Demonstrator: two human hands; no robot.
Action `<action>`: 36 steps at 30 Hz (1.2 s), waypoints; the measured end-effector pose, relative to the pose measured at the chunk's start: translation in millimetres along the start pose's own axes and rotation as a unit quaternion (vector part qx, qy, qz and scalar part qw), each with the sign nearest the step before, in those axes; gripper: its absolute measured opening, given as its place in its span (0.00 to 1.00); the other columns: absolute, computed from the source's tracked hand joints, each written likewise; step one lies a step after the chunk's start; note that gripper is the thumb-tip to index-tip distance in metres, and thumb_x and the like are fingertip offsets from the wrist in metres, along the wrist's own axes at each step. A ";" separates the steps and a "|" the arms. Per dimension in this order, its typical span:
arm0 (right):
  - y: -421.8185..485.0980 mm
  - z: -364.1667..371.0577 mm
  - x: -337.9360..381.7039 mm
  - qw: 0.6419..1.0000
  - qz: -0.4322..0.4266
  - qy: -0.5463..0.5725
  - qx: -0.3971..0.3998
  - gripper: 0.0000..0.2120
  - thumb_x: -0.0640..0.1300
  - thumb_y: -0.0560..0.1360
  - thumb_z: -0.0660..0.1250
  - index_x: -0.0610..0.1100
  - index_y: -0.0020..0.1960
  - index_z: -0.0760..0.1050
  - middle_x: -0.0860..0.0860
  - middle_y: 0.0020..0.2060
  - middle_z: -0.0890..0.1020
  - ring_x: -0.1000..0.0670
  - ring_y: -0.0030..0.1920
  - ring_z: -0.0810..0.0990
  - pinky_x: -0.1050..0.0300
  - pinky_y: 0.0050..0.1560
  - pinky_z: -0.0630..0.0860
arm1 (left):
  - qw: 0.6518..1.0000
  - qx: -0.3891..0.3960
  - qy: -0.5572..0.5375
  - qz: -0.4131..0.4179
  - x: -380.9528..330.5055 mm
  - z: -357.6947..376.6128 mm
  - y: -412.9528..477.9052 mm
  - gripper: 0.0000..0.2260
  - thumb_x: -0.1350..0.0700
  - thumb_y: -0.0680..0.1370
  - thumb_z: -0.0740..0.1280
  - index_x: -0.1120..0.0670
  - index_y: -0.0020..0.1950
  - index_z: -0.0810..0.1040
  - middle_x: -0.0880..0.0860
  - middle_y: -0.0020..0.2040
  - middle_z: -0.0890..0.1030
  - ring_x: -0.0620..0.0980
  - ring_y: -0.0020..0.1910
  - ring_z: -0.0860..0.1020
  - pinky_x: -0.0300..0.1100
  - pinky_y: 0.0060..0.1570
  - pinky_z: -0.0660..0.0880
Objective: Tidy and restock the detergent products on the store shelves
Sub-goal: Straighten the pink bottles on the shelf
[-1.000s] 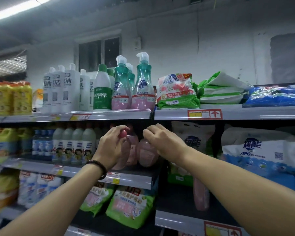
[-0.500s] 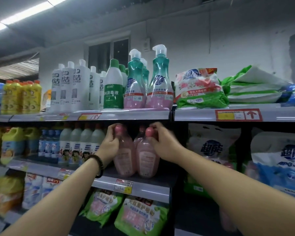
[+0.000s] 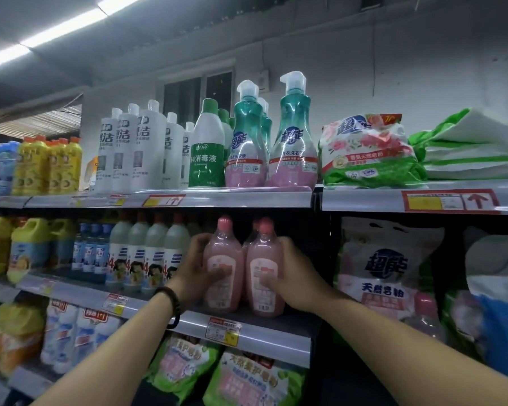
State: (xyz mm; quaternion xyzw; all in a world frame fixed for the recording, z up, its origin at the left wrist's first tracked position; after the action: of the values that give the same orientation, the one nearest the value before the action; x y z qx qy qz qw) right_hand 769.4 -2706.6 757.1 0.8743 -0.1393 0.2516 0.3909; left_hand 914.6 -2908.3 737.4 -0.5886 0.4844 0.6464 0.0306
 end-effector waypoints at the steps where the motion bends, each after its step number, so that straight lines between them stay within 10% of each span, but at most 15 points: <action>1: -5.2 2.5 -5.0 1.000 0.006 0.009 0.023 0.39 0.40 0.74 0.77 0.56 0.76 0.61 0.53 0.64 0.79 0.52 0.63 0.81 0.50 0.61 0.81 | 1.000 0.011 -0.010 -0.007 2.0 -2.5 1.7 0.30 0.61 0.75 0.77 0.41 0.69 0.67 0.58 0.62 0.81 0.60 0.57 0.84 0.64 0.51 0.83; 12: -9.1 24.4 -13.0 0.998 0.049 0.036 -0.002 0.27 0.41 0.76 0.77 0.49 0.71 0.71 0.52 0.63 0.82 0.52 0.61 0.82 0.59 0.57 0.77 | 0.998 0.038 -0.034 -0.045 19.0 -13.4 12.1 0.26 0.63 0.84 0.63 0.39 0.77 0.67 0.57 0.63 0.83 0.60 0.62 0.82 0.65 0.60 0.79; 22: -27.0 27.6 -4.9 0.998 0.066 -0.023 0.001 0.24 0.46 0.80 0.73 0.46 0.72 0.68 0.49 0.65 0.80 0.48 0.64 0.81 0.55 0.60 0.79 | 0.967 -0.136 0.185 -0.111 2.8 5.7 -16.9 0.27 0.43 0.68 0.70 0.46 0.66 0.72 0.56 0.62 0.80 0.62 0.60 0.80 0.60 0.60 0.79; 26: -61.0 3.9 -9.7 0.997 0.060 -0.057 -0.012 0.24 0.50 0.80 0.72 0.50 0.73 0.69 0.54 0.59 0.76 0.53 0.59 0.78 0.58 0.57 0.77 | 0.929 -0.236 0.284 0.022 -36.0 58.0 -71.8 0.26 0.58 0.72 0.73 0.52 0.67 0.66 0.60 0.69 0.70 0.64 0.66 0.69 0.60 0.66 0.71; 32: -120.6 -60.6 -21.4 0.990 0.023 -0.131 -0.052 0.10 0.46 0.80 0.70 0.52 0.61 0.75 0.53 0.56 0.79 0.52 0.54 0.79 0.49 0.58 0.80 | 0.962 -0.051 0.191 0.187 -73.3 160.4 -134.9 0.14 0.62 0.75 0.71 0.48 0.55 0.73 0.44 0.52 0.72 0.40 0.50 0.74 0.32 0.49 0.70; 36: -157.1 -109.7 -42.4 0.972 0.069 -0.174 -0.144 0.10 0.44 0.80 0.68 0.54 0.58 0.72 0.53 0.59 0.73 0.50 0.56 0.76 0.50 0.58 0.77 | 0.977 0.071 0.168 0.107 -68.7 242.1 -154.6 0.13 0.54 0.73 0.72 0.46 0.54 0.72 0.46 0.53 0.75 0.42 0.49 0.75 0.36 0.44 0.68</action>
State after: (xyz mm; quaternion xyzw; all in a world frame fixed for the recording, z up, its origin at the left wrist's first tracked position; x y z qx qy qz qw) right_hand 766.9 -2519.0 699.6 0.8275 -0.2995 0.0994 0.4644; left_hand 852.7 -2629.7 661.1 -0.6300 0.5873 0.5019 -0.0790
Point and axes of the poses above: each hand's wrist, its own y-axis towards the middle knuckle, its own z-axis out of the palm, x = y × z, the point moved 3 cm from there along y, towards the middle knuckle
